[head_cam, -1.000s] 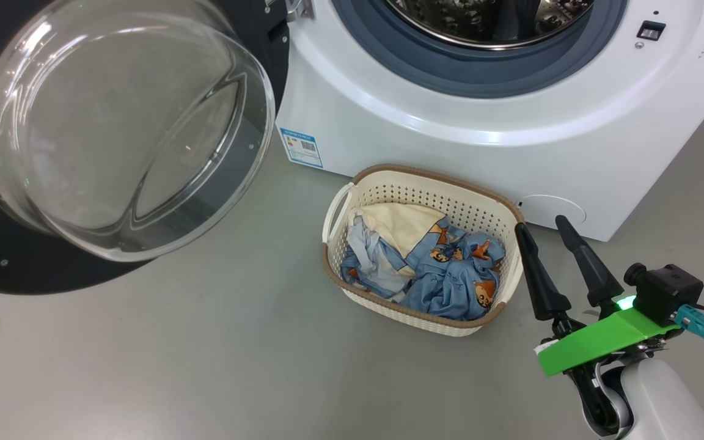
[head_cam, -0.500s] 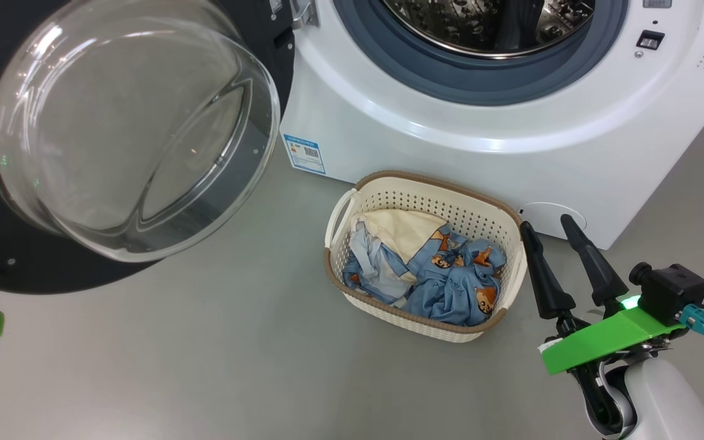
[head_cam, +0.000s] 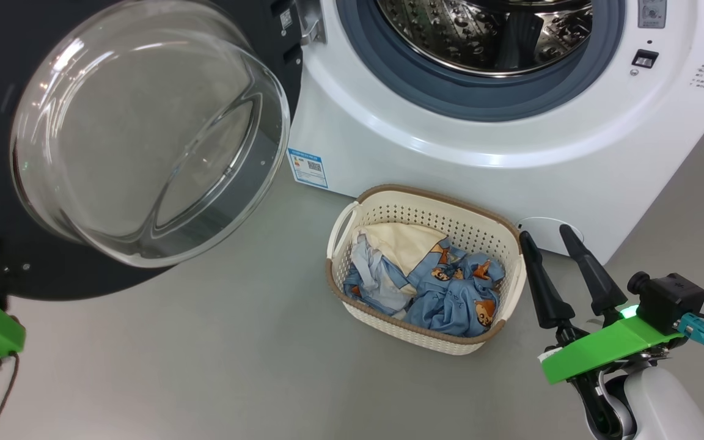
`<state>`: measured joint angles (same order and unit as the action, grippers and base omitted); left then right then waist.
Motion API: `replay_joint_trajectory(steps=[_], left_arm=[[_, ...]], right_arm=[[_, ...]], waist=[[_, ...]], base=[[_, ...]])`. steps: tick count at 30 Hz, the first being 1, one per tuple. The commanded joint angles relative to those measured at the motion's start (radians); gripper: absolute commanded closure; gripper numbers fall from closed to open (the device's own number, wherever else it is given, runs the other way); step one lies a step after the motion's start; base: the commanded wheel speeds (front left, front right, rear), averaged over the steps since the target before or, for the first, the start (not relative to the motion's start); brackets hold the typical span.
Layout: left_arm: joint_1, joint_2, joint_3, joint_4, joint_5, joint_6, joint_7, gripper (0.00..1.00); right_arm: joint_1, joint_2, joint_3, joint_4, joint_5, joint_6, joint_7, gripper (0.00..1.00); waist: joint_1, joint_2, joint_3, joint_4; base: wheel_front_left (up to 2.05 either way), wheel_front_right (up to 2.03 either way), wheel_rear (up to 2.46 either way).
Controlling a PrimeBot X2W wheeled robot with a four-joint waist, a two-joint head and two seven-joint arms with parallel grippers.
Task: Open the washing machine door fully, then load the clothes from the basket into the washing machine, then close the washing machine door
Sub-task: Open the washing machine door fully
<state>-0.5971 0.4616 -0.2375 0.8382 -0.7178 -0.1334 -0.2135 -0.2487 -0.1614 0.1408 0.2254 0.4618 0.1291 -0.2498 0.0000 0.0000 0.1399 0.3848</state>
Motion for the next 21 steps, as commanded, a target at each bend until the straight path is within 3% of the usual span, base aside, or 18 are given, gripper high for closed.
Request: replay_joint_trajectory(steps=[1, 2, 10, 21], left_arm=[[-0.004, 0.067, 0.03, -0.027, -0.007, 0.003, -0.016, 0.08], [0.013, 0.066, 0.027, -0.049, -0.008, 0.003, -0.021, 0.0], [0.099, 0.05, 0.044, -0.19, -0.023, 0.026, -0.035, 0.0], [0.264, 0.016, 0.039, -0.485, -0.025, 0.117, -0.03, 0.0]], right_arm=[[0.004, 0.0, 0.022, -0.027, 0.004, 0.002, -0.012, 0.0], [0.006, -0.001, 0.022, -0.028, 0.005, 0.002, -0.012, 0.0], [0.022, -0.002, 0.029, -0.039, 0.004, 0.002, -0.012, 0.0], [0.044, -0.01, 0.036, -0.054, -0.006, 0.002, -0.012, 0.0]], waist=[[0.0, 0.0, -0.002, -0.002], [0.0, 0.0, -0.007, -0.005], [0.0, 0.0, -0.031, -0.034], [0.0, 0.0, -0.079, -0.119]], base=[[0.0, 0.0, 0.0], [0.0, 0.0, 0.0], [0.0, 0.0, 0.0], [0.0, 0.0, 0.0]])
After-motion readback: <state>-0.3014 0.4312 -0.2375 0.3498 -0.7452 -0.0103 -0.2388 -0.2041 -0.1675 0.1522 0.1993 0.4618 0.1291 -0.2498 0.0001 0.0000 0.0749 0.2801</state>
